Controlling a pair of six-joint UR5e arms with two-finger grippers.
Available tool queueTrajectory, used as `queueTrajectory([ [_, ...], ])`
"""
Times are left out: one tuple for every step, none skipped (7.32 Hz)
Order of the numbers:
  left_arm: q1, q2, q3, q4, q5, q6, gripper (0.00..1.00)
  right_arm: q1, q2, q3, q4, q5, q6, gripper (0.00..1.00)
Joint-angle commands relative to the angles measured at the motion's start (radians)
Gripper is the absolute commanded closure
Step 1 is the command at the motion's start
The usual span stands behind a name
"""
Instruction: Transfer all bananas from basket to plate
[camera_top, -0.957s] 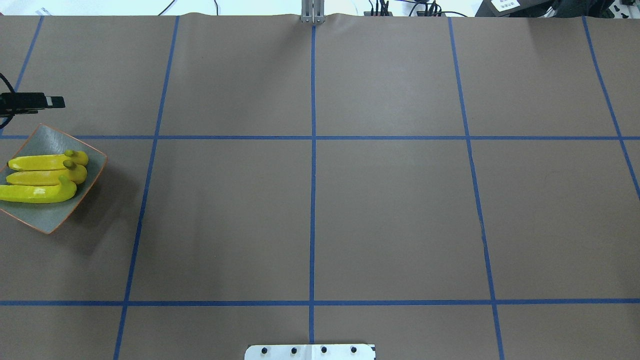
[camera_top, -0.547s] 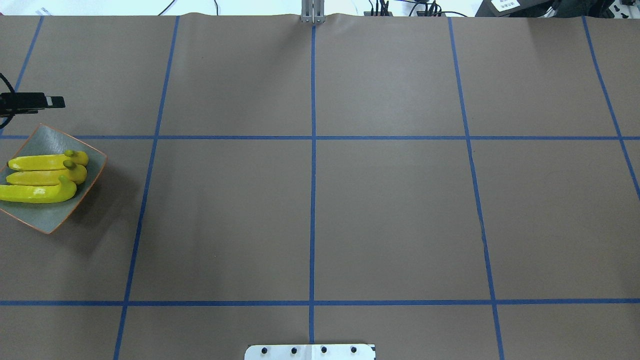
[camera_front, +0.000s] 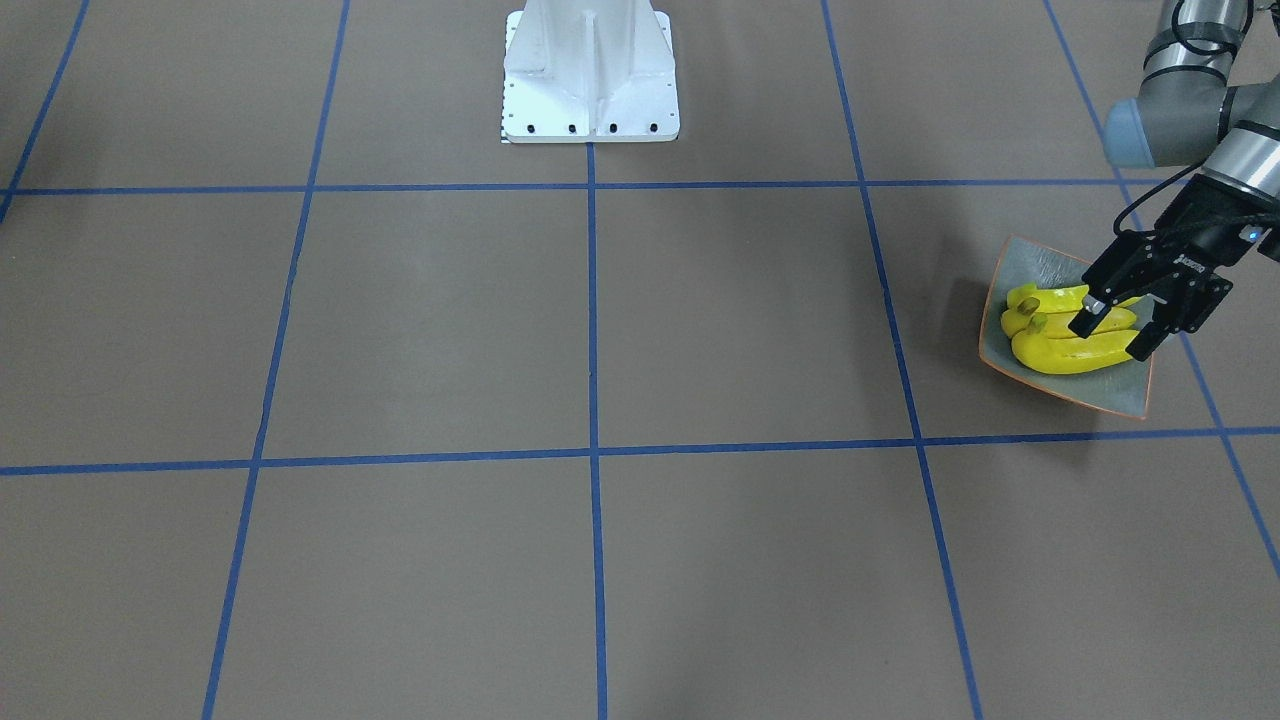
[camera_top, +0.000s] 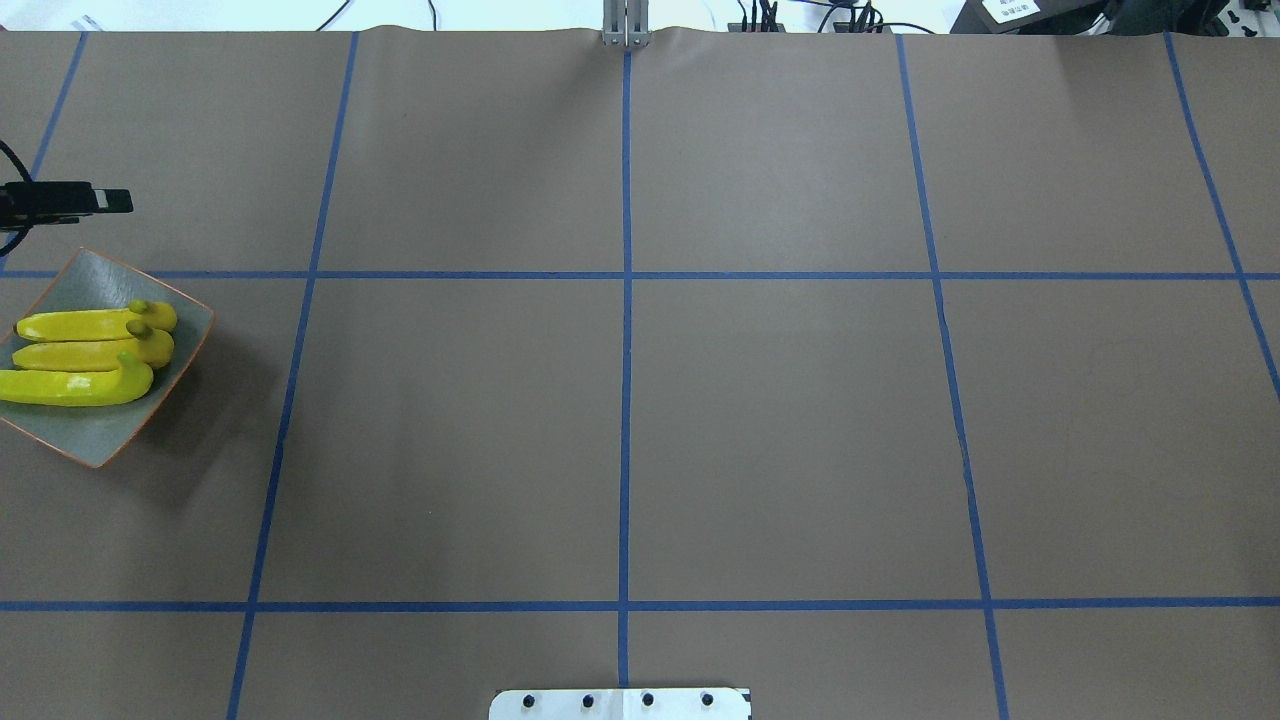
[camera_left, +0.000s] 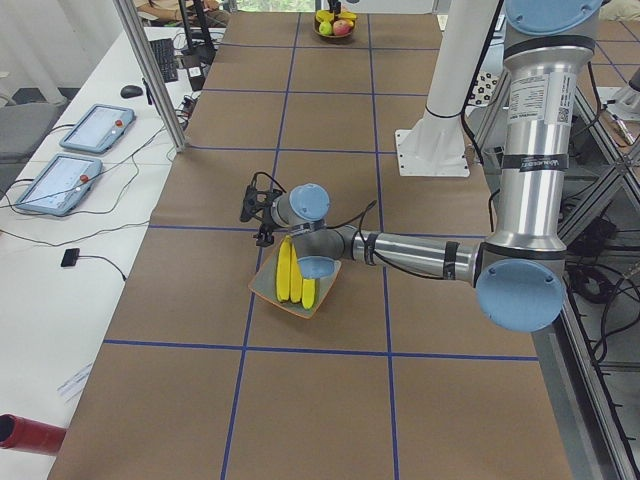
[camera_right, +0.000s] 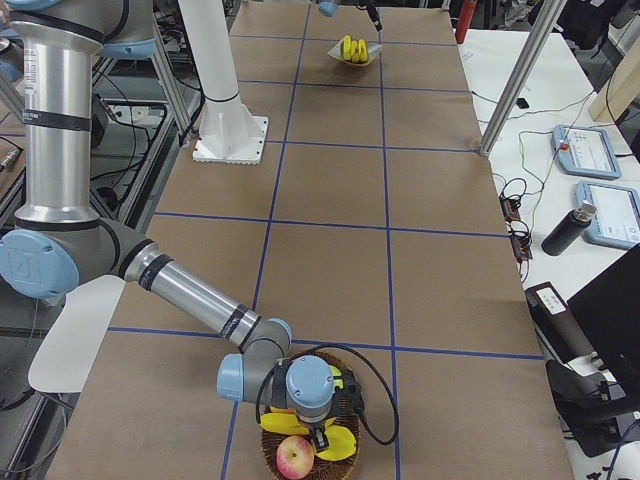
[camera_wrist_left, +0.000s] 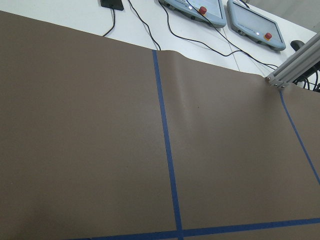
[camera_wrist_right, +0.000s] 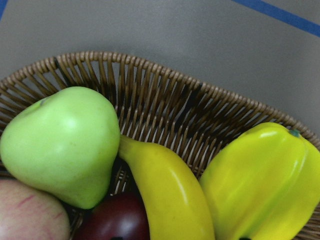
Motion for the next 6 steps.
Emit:
queueTrajectory([
  [0.0, -0.002, 0.0, 0.0, 0.0, 0.001, 0.01, -0.002, -0.001, -0.012, 0.018, -0.003, -0.001, 0.71],
  [0.0, -0.001, 0.0, -0.002, 0.0, 0.001, 0.01, -0.003, 0.002, -0.003, 0.018, -0.003, -0.001, 0.97],
  [0.0, -0.002, 0.002, 0.0, 0.0, 0.001, 0.01, -0.003, 0.007, 0.0, 0.018, -0.003, -0.001, 1.0],
  [0.0, -0.001, 0.002, 0.0, 0.0, 0.001, 0.01, -0.003, 0.013, 0.018, 0.017, -0.005, -0.001, 1.0],
  [0.0, -0.001, 0.002, 0.0, 0.0, -0.001, 0.01, -0.002, 0.013, 0.037, 0.018, -0.003, 0.004, 1.0],
  [0.0, -0.001, 0.002, 0.0, -0.001, -0.001, 0.01, -0.002, 0.013, 0.063, 0.014, -0.003, 0.002, 1.0],
])
